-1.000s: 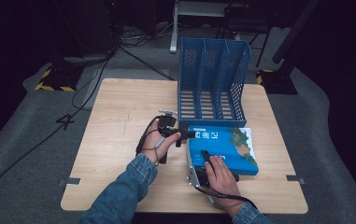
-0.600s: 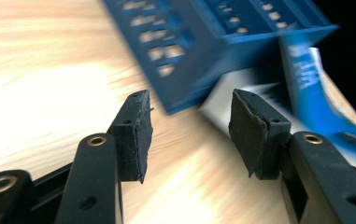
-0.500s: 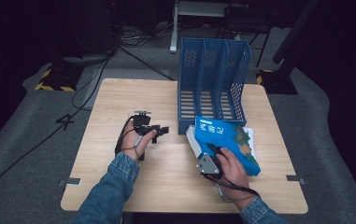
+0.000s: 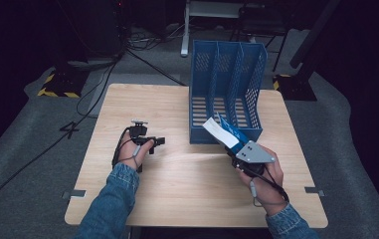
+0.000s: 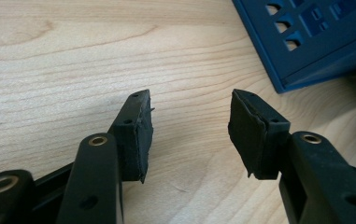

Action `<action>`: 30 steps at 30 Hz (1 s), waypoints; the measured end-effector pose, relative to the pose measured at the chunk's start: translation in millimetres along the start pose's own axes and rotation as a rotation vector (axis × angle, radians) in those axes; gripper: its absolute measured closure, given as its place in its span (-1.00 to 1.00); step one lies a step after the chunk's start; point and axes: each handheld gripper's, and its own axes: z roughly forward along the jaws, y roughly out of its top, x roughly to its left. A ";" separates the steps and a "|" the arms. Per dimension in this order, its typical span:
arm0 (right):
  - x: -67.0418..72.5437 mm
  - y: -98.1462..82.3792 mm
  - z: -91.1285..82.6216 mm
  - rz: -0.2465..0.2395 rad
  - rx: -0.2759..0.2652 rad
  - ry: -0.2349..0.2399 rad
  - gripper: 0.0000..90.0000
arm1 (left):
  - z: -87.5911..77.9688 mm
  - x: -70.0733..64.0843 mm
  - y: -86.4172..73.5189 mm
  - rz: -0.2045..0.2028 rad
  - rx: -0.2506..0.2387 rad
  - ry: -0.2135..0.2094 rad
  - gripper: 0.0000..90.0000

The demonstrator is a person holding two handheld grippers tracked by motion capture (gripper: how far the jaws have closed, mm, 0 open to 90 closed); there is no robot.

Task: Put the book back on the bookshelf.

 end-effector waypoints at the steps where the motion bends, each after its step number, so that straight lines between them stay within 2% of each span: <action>1: -2.1 1.0 -2.2 0.015 -0.011 0.002 0.37 | 0.9 0.8 -0.2 0.001 0.003 0.002 0.10; 5: -11.5 5.7 -12.6 0.095 -0.065 0.014 0.37 | 2.1 3.4 -0.5 0.001 -0.001 0.015 0.10; 8: -18.4 8.3 -18.5 0.163 -0.103 0.027 0.37 | 0.5 4.6 0.3 0.026 -0.002 0.049 0.10; 9: -19.9 9.0 -19.5 0.180 -0.112 0.029 0.37 | 0.3 4.7 0.4 0.041 -0.010 0.072 0.10; 11: -24.5 11.6 -22.2 0.218 -0.129 0.035 0.37 | -0.8 5.1 0.2 0.108 -0.016 0.154 0.10; 14: -29.0 15.4 -24.9 0.250 -0.147 0.037 0.37 | -1.7 6.8 0.2 0.185 -0.012 0.224 0.09; 15: -29.0 15.4 -24.9 0.250 -0.147 0.037 0.37 | -1.7 6.8 0.2 0.185 -0.012 0.224 0.08; 20: -37.0 17.1 -25.8 0.347 -0.170 0.075 0.37 | -1.6 9.0 -1.2 0.255 -0.016 0.298 0.02; 24: -38.9 15.8 -26.7 0.379 -0.213 0.090 0.37 | -0.4 9.9 -2.2 0.280 -0.022 0.310 -0.02; 26: -40.2 13.3 -27.3 0.391 -0.254 0.100 0.37 | 0.4 10.2 -2.5 0.295 -0.027 0.315 -0.04; 30: -42.5 10.8 -28.2 0.409 -0.310 0.124 0.37 | 1.1 11.3 -2.7 0.296 -0.038 0.313 -0.05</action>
